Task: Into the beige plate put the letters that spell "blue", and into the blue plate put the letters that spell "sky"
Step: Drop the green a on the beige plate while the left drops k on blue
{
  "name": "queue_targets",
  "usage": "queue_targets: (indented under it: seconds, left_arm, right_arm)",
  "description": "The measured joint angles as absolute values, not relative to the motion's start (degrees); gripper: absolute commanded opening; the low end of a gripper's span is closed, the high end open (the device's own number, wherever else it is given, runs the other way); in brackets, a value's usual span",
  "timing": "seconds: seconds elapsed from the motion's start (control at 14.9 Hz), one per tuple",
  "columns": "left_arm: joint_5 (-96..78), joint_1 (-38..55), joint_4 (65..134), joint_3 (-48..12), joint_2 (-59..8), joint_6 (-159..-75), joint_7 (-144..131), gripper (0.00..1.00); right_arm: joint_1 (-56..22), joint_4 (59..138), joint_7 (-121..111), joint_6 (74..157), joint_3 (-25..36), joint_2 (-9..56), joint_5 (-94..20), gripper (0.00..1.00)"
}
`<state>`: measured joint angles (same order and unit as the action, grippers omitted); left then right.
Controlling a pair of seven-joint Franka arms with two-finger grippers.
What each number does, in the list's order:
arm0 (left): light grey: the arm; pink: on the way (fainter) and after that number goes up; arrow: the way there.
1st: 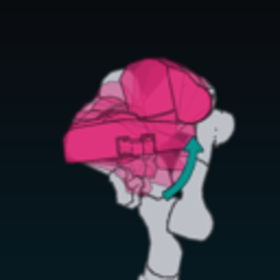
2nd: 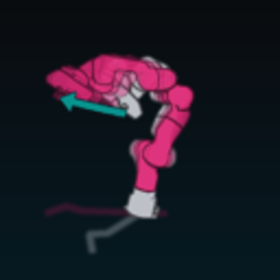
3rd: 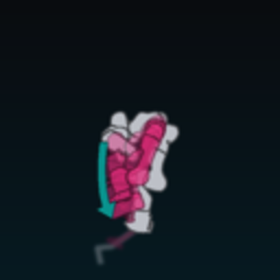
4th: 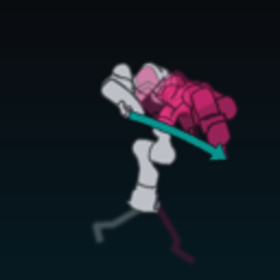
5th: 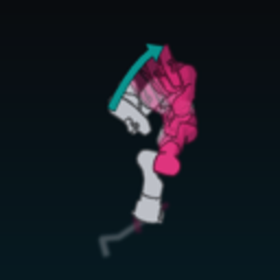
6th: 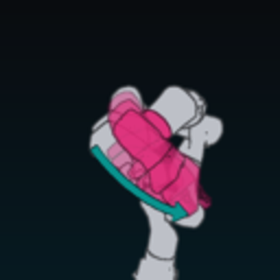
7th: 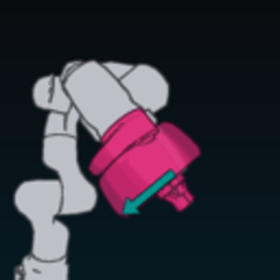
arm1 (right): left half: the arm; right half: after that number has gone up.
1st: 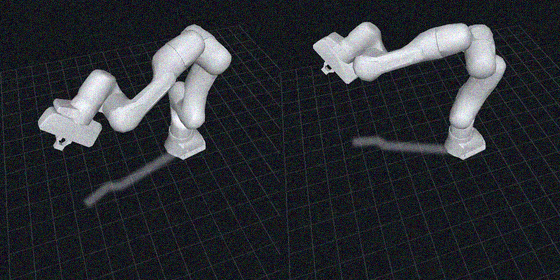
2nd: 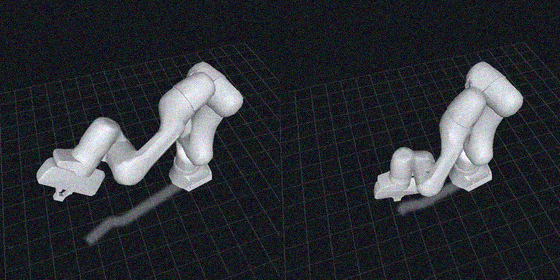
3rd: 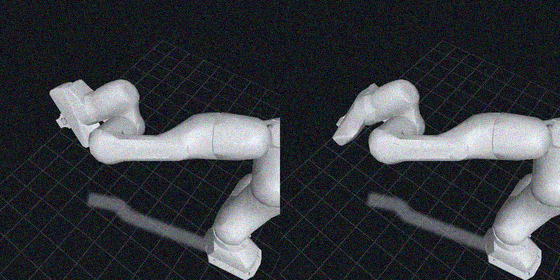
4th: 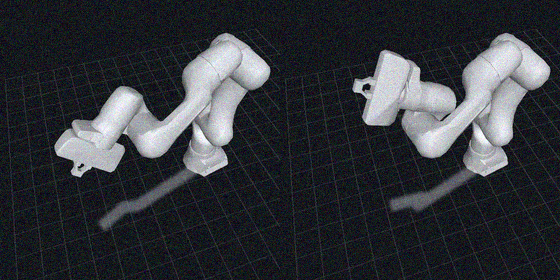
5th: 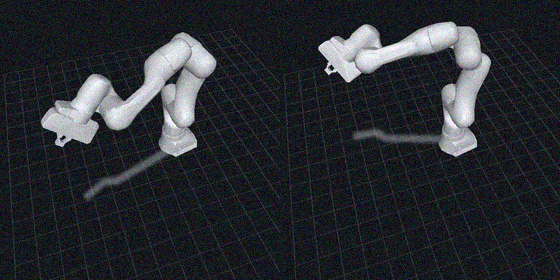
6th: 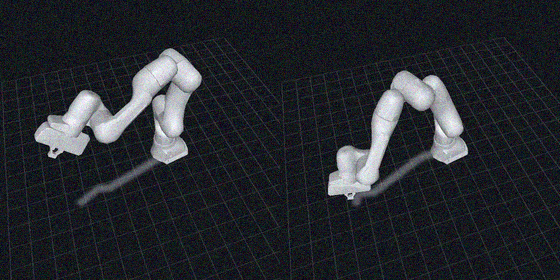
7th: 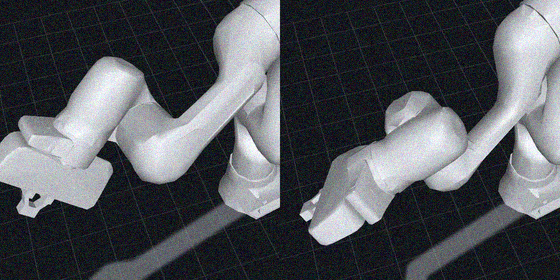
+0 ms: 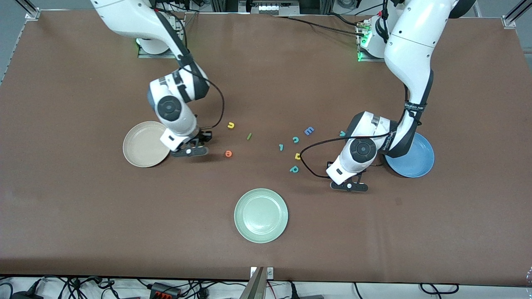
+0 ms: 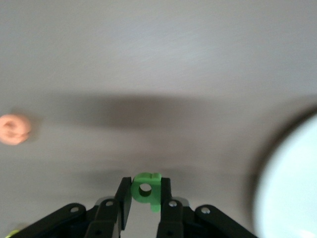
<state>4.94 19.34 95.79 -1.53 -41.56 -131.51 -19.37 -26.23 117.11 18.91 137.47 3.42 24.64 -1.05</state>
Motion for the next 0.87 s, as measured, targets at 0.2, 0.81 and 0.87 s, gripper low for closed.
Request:
queue_targets:
  seconds: [0.2,0.81,0.87]
  left_arm:
    - [4.9,19.5,95.7,-1.6,-41.7,-132.3,-19.4,0.17]
    - [5.0,19.1,94.1,-0.7,-39.3,-125.3,-18.1,0.04]
    - [5.1,18.5,93.9,-0.4,-37.8,-123.3,-16.0,0.04]
  right_arm:
    - [-19.7,117.3,15.3,131.2,5.8,20.9,-1.0,0.06]
    - [-14.2,121.4,13.7,132.5,7.4,23.9,0.3,1.00]
    - [-14.3,120.8,13.7,132.5,7.3,23.5,0.3,1.00]
